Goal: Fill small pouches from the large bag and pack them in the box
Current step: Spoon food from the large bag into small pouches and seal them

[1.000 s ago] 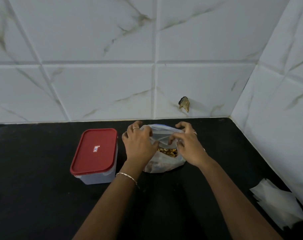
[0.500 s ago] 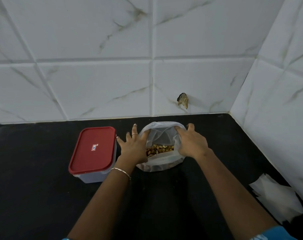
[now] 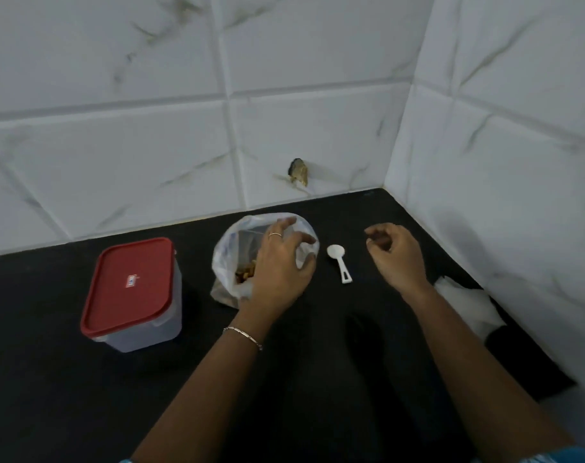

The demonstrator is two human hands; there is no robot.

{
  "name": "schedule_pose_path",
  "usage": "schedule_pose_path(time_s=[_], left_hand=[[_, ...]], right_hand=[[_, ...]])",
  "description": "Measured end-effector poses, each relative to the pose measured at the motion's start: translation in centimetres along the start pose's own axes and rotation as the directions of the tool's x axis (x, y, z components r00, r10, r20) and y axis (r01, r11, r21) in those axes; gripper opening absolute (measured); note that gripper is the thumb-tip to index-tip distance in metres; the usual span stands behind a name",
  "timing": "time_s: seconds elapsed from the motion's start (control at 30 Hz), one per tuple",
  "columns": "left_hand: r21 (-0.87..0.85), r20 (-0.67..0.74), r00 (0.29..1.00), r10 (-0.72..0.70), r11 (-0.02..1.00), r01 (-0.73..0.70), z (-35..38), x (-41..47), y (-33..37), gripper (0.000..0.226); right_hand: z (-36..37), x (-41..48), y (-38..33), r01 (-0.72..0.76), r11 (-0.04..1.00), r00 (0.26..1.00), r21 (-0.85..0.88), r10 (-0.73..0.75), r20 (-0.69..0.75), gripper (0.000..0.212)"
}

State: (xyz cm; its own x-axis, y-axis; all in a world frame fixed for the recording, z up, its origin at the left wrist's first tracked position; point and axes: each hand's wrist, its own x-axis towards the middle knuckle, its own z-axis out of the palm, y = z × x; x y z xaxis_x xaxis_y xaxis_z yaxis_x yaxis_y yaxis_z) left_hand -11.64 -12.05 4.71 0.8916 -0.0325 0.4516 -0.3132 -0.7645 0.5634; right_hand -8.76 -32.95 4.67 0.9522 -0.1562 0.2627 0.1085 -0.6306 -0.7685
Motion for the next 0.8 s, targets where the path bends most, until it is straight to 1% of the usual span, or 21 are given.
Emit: schedule_pose_path(time_s=[0.07, 0.17, 0.23, 0.3, 0.37, 0.43, 0.47, 0.53, 0.6, 0.73, 0.8], left_hand=[[-0.087, 0.071, 0.997, 0.015, 0.996, -0.009, 2.1, -0.5, 1.5, 0.02], [-0.292, 0.195, 0.981, 0.002, 0.955, 0.056, 5.3, -1.6, 3.7, 0.016], [-0.337, 0.248, 0.969, 0.015, 0.939, 0.072, 7.1, -2.4, 4.7, 0.016], [-0.331, 0.316, 0.948, 0.04, 0.941, 0.07, 9.0, -3.0, 5.3, 0.018], [-0.296, 0.413, 0.908, 0.074, 0.953, 0.057, 10.5, -3.2, 5.7, 0.022], [-0.239, 0.49, 0.862, 0.13, 0.971, -0.011, 11.8, -3.3, 5.9, 0.028], [-0.222, 0.522, 0.84, 0.149, 0.974, -0.035, 12.4, -3.2, 6.1, 0.03], [-0.211, 0.562, 0.813, 0.152, 0.977, -0.037, 13.1, -3.2, 6.3, 0.033], [-0.203, 0.572, 0.809, 0.137, 0.979, -0.022, 13.6, -3.0, 6.3, 0.033], [-0.203, 0.565, 0.817, 0.118, 0.979, -0.001, 14.0, -2.8, 6.1, 0.03], [-0.208, 0.56, 0.821, 0.114, 0.978, 0.006, 14.0, -2.8, 5.9, 0.03]], right_hand=[[-1.7, -1.2, 2.6, -0.061, 0.997, 0.996, -0.056, 0.058, -0.062, 0.021], [-5.0, -3.1, 6.4, -0.198, 0.948, 0.978, -0.247, 0.174, -0.118, 0.035], [-7.0, -4.3, 8.6, -0.275, 0.887, 0.961, -0.371, 0.262, -0.086, 0.048], [-8.5, -5.1, 10.4, -0.301, 0.847, 0.945, -0.438, 0.326, -0.019, 0.06], [-9.3, -5.5, 11.7, -0.29, 0.826, 0.931, -0.483, 0.361, 0.059, 0.065], [-9.6, -5.7, 12.2, -0.267, 0.817, 0.918, -0.511, 0.377, 0.122, 0.066], [-9.6, -5.8, 12.5, -0.255, 0.825, 0.919, -0.504, 0.369, 0.138, 0.066], [-9.6, -6.0, 12.8, -0.236, 0.843, 0.929, -0.484, 0.342, 0.143, 0.065], [-9.7, -6.2, 12.9, -0.195, 0.83, 0.942, -0.522, 0.307, 0.135, 0.061], [-9.8, -6.4, 12.9, -0.057, 0.736, 0.964, -0.675, 0.216, 0.155, 0.053], [-10.0, -6.4, 13.0, -0.042, 0.709, 0.973, -0.704, 0.188, 0.132, 0.049]])
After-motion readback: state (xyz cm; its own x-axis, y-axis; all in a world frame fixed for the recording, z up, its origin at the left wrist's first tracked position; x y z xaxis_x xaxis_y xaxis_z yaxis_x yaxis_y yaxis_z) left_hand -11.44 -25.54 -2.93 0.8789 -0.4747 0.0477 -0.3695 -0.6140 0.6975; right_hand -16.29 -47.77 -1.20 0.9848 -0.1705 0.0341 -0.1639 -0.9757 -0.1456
